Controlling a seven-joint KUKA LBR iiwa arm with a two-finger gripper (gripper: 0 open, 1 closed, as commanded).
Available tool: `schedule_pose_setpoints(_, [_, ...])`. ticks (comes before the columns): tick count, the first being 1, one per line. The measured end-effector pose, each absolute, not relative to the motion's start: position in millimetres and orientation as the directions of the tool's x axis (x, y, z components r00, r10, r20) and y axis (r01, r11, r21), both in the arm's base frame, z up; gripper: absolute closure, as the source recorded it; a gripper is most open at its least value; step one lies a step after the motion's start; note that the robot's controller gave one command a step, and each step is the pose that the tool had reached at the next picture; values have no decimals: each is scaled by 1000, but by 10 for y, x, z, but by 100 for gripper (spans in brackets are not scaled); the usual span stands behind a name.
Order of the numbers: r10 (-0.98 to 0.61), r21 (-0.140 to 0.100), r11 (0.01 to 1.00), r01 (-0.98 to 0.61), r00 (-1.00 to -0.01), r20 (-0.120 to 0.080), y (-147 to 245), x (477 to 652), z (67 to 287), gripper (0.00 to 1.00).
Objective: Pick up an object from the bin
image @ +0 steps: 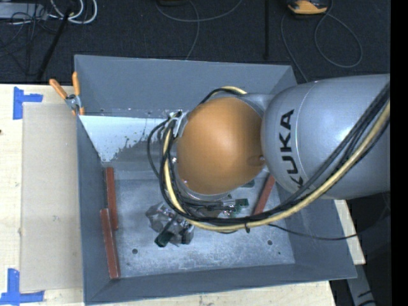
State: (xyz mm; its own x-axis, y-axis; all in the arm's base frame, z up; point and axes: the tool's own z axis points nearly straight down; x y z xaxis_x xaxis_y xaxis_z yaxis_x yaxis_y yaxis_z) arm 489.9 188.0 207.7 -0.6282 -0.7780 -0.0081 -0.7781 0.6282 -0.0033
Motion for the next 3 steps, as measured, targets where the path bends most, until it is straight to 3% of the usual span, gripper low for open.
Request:
schedule_pose_setpoints(1, [-469, 1, 883, -469, -883, 7, 1971, 4816, 674, 100])
schedule_pose_setpoints(2, [-453, 0, 892, -453, -892, -2, 1788, 5165, 699, 100])
schedule_pose_setpoints(3, [-493, -2, 870, -493, -870, -7, 1602, 5033, 2227, 100])
